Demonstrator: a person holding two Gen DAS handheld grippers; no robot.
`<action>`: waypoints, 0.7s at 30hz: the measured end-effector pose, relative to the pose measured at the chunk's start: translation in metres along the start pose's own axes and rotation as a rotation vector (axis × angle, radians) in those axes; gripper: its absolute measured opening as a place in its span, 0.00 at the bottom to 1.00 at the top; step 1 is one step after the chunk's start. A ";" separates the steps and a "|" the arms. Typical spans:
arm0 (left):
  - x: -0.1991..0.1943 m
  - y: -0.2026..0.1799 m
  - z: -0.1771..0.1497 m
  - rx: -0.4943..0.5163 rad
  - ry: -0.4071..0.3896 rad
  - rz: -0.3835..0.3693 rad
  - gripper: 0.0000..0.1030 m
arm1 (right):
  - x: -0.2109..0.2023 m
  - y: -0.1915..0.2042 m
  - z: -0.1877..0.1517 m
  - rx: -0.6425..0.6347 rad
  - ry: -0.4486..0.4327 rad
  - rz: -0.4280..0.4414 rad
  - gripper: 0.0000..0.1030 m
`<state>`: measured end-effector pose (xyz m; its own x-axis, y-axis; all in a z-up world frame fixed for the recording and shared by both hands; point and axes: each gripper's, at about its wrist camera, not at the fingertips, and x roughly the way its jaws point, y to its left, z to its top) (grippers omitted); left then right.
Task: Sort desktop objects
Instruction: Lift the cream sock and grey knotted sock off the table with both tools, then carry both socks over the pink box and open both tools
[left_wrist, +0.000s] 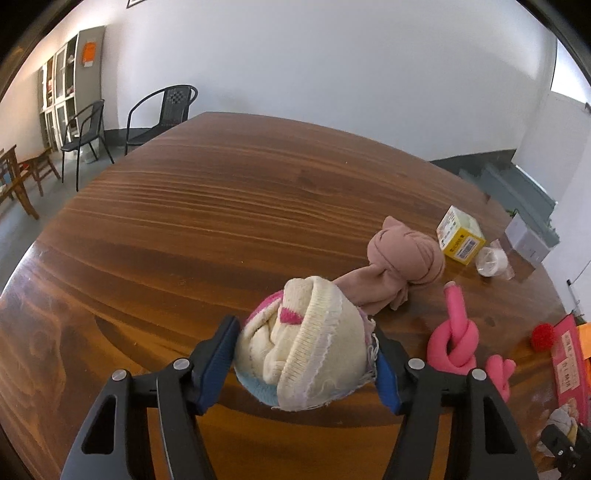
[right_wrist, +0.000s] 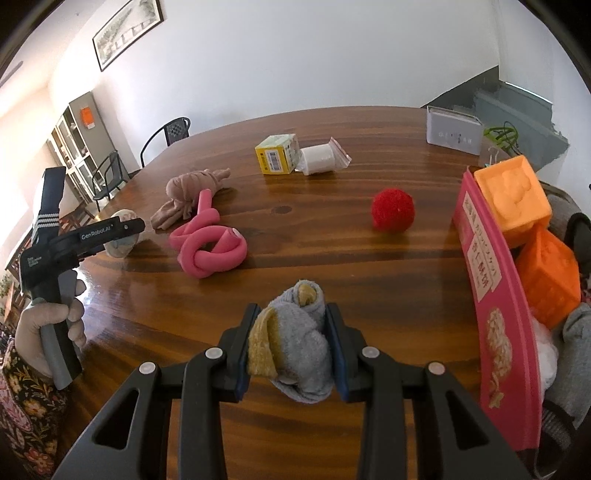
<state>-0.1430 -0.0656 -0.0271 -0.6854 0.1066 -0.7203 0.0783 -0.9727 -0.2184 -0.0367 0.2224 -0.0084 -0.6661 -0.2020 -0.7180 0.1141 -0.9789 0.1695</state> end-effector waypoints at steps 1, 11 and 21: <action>-0.003 -0.001 0.000 0.000 -0.010 -0.001 0.66 | -0.001 0.000 0.000 0.000 -0.003 0.002 0.37; -0.049 -0.018 -0.006 0.020 -0.108 -0.030 0.66 | -0.012 -0.001 0.003 0.012 -0.040 0.021 0.37; -0.085 -0.067 -0.028 0.081 -0.145 -0.136 0.66 | -0.041 -0.021 0.009 0.075 -0.139 0.015 0.37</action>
<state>-0.0698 -0.0038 0.0298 -0.7830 0.2126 -0.5846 -0.0760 -0.9654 -0.2493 -0.0184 0.2515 0.0240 -0.7606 -0.2055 -0.6158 0.0734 -0.9697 0.2330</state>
